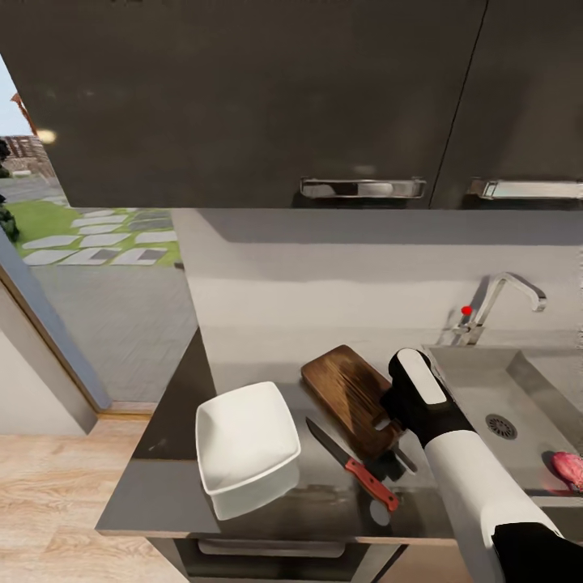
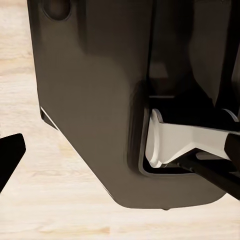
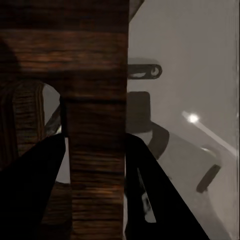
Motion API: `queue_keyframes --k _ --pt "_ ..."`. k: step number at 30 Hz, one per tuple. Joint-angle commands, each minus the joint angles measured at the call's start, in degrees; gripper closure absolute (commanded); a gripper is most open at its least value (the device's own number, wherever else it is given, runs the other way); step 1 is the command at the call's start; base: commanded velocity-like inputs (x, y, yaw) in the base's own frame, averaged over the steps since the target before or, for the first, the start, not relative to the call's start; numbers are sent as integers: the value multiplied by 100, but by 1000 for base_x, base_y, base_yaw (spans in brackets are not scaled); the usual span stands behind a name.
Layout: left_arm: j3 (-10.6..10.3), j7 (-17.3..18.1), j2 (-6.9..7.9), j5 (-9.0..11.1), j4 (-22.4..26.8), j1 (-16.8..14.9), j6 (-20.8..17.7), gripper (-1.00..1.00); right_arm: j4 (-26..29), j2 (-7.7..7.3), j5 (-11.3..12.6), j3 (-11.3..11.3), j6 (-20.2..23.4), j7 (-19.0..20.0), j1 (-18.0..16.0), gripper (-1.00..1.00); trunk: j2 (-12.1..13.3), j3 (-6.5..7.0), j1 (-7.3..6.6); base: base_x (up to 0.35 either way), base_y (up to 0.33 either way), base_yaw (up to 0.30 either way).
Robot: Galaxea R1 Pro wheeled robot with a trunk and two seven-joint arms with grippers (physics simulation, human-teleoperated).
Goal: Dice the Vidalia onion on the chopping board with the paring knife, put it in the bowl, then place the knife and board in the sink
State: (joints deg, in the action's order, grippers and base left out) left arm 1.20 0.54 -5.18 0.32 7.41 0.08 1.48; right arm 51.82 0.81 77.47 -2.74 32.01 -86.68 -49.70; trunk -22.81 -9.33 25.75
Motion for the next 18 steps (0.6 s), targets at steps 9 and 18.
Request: queue_keyframes --k 9,18 --pt "12 6 -1 3 6 1 10 -100 61 -2 31 -8 68 -47 -4 100 -11 67 4 0 0 -106" --pt "12 6 -1 3 6 1 10 -100 84 -2 33 -22 84 -51 -5 100 -11 85 4 0 0 -8"
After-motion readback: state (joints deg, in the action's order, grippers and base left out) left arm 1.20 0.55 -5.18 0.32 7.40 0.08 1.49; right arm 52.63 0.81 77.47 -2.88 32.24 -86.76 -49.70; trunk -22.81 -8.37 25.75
